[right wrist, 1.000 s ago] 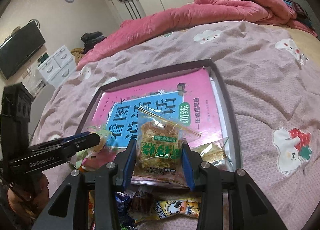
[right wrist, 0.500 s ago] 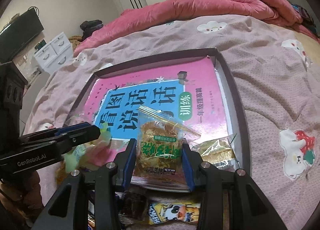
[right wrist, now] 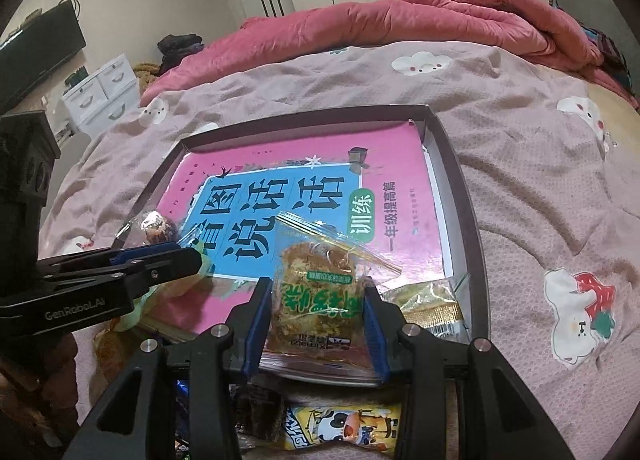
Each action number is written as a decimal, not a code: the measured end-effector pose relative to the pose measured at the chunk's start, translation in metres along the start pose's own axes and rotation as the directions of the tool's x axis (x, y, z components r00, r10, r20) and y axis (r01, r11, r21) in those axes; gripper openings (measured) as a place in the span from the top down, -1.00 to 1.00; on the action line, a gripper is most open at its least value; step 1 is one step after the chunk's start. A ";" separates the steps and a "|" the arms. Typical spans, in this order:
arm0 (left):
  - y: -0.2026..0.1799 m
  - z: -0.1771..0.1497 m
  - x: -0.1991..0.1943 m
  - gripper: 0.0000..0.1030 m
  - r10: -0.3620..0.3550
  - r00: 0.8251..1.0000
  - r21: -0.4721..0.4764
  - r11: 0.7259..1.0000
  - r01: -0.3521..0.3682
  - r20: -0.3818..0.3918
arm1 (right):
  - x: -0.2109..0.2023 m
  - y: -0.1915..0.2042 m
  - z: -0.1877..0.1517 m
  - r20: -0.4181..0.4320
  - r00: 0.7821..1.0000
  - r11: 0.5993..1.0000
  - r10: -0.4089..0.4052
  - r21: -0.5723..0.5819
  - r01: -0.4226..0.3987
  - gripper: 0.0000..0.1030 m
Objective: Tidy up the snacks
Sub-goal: 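Lower green packet into tray and open left tool while right tool releases clear bag, then withdraw both tools from tray toward the remaining snacks, then grasp Snickers bar with left tool while right tool grasps green pea packet, then lift Snickers bar with left tool while right tool lifts green pea packet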
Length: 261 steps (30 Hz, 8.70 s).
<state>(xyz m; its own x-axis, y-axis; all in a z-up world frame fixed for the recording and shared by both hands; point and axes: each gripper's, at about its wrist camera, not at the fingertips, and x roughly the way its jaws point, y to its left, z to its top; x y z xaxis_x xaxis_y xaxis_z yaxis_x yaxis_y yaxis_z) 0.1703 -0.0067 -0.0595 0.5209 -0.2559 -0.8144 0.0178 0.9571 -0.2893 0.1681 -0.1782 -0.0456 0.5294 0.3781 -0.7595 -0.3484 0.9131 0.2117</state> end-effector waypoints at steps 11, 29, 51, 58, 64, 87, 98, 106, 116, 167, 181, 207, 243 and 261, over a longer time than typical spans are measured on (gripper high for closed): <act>0.008 0.008 0.008 0.36 -0.003 1.000 -0.016 1.000 0.003 0.005 | -0.004 -0.003 0.000 0.012 1.000 1.000 0.015 0.027 -0.015 0.12; 0.006 -0.017 -0.035 0.35 -0.025 0.999 0.082 0.996 0.027 -0.026 | -0.014 -0.006 0.001 0.030 0.998 0.997 0.054 0.058 -0.056 0.10; 0.028 -0.007 -0.028 0.27 0.013 1.000 -0.034 0.999 -0.013 0.006 | -0.033 -0.012 0.003 0.092 0.994 0.995 0.061 0.076 -0.068 -0.15; 0.023 -0.006 -0.048 -0.05 0.000 0.999 -0.044 0.999 0.002 0.039 | -0.044 -0.024 0.002 0.112 0.992 0.989 0.062 0.129 -0.076 -0.23; 0.018 -0.007 -0.064 -0.19 0.013 0.998 -0.036 0.999 -0.010 0.057 | -0.053 -0.027 0.001 0.127 0.990 0.986 0.065 0.147 -0.084 -0.25; 0.000 -0.039 -0.096 -0.41 -0.003 0.999 -0.005 1.000 0.003 0.052 | -0.082 -0.019 -0.012 0.152 0.985 0.980 0.076 0.173 -0.102 -0.39; -0.005 -0.052 -0.101 -0.44 0.001 0.999 0.018 1.000 -0.001 0.036 | -0.086 -0.006 -0.023 0.123 0.989 0.981 0.081 0.165 -0.101 -0.39; -0.010 -0.064 -0.102 -0.44 0.007 1.000 0.054 0.999 -0.007 0.011 | -0.086 0.006 -0.037 0.073 0.994 0.984 0.085 0.148 -0.095 -0.39; -0.011 -0.072 -0.102 -0.44 0.009 1.000 0.068 0.998 -0.008 -0.021 | -0.087 0.018 -0.051 0.023 0.996 0.989 0.083 0.119 -0.085 -0.39; -0.023 -0.109 -0.070 -0.44 -0.028 0.976 0.066 0.997 0.044 -0.216 | -0.037 0.043 -0.098 -0.283 0.957 0.994 0.059 0.104 -0.030 -0.23; -0.029 -0.112 -0.051 -0.44 -0.069 0.966 0.037 0.996 0.081 -0.247 | -0.038 0.032 -0.094 -0.289 0.956 0.999 0.045 0.039 -0.035 0.08; -0.042 -0.112 -0.031 0.01 -0.051 0.960 0.016 0.998 0.058 -0.277 | -0.039 0.013 -0.080 -0.262 0.965 0.999 -0.015 -0.053 0.001 0.35; -0.067 -0.112 -0.028 0.56 -0.103 0.939 0.030 0.992 0.120 -0.328 | -0.038 0.001 -0.079 -0.274 0.960 0.998 0.051 0.035 -0.043 0.35; -0.073 -0.105 -0.055 0.66 -0.121 0.965 0.084 0.986 0.144 -0.235 | -0.064 0.003 -0.074 -0.182 0.979 0.994 0.096 0.060 -0.086 0.36</act>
<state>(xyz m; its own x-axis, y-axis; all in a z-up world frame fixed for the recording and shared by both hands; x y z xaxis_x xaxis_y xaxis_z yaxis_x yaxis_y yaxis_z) 0.0511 -0.0763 -0.0462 0.3001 -0.3944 -0.8686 0.1640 0.9183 -0.3603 0.0752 -0.2108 -0.0417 0.3438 0.4298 -0.8349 -0.3456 0.8846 0.3131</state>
